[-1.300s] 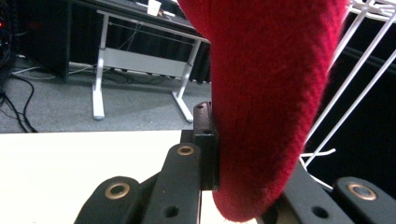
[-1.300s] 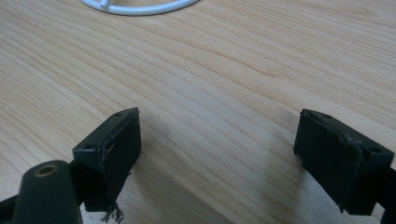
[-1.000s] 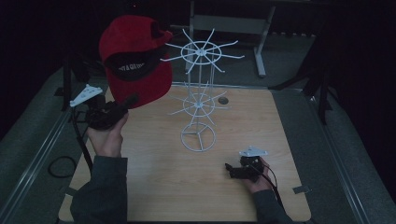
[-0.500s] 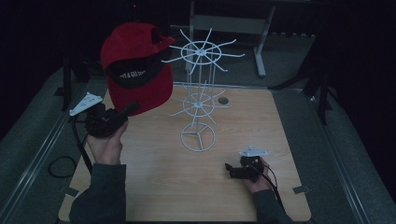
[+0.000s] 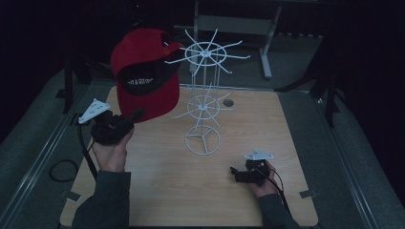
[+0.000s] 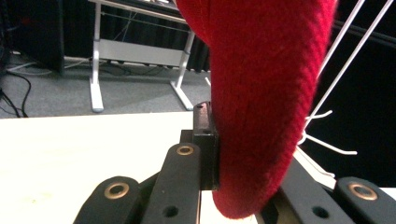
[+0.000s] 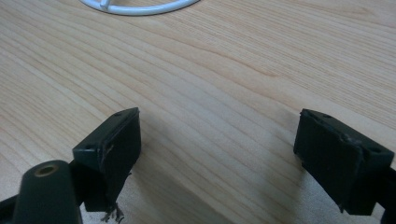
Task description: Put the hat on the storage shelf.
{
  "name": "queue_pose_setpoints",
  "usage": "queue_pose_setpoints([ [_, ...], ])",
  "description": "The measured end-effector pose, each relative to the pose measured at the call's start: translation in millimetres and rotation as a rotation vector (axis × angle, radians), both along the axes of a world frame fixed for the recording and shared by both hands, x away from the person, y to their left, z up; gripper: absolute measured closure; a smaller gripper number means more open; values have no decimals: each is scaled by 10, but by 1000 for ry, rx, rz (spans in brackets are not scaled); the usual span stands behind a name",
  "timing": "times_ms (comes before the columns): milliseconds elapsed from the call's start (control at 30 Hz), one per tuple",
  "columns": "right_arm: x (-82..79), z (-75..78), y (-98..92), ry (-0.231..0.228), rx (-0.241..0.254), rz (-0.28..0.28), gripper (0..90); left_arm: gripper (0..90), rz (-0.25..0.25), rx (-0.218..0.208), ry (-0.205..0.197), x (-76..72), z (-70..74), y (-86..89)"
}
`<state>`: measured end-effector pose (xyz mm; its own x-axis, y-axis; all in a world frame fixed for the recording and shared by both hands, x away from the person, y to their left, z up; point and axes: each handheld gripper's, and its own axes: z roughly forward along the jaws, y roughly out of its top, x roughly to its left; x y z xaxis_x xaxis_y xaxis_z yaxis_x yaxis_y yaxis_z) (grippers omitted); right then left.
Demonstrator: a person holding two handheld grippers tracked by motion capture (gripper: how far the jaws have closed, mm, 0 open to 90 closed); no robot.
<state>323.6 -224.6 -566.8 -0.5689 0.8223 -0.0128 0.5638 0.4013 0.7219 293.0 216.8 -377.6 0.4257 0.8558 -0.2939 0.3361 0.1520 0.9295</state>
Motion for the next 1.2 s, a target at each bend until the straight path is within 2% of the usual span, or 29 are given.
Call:
queue_pose_setpoints([
  [233, 0, 0, 0, -1, 0, -1, 147, 852, 15, 5, 40, -4, -146, 55],
  [367, 0, 0, 1, 0, 0, -1, 147, 851, 13, 14, 41, -19, -183, 36],
  [500, 0, 0, 0, 0, 0, 0, 147, 851, 18, 66, 51, -32, -314, -29],
  [667, 0, -1, 0, 0, 0, -1, 147, 851, 23, 98, 75, -30, -469, -74],
  [800, 0, -2, 1, -1, 0, -1, 147, 850, 9, 114, 86, -34, -558, -114],
  [900, 0, -2, 0, -2, 0, 0, 147, 847, -2, 126, 79, -43, -596, -164],
  [1033, 1, -3, -1, -3, -1, 1, 147, 844, -7, 160, 45, -64, -577, -232],
  [1200, 2, -3, -1, -3, -1, 1, 147, 823, -22, 178, 48, -47, -585, -266],
])
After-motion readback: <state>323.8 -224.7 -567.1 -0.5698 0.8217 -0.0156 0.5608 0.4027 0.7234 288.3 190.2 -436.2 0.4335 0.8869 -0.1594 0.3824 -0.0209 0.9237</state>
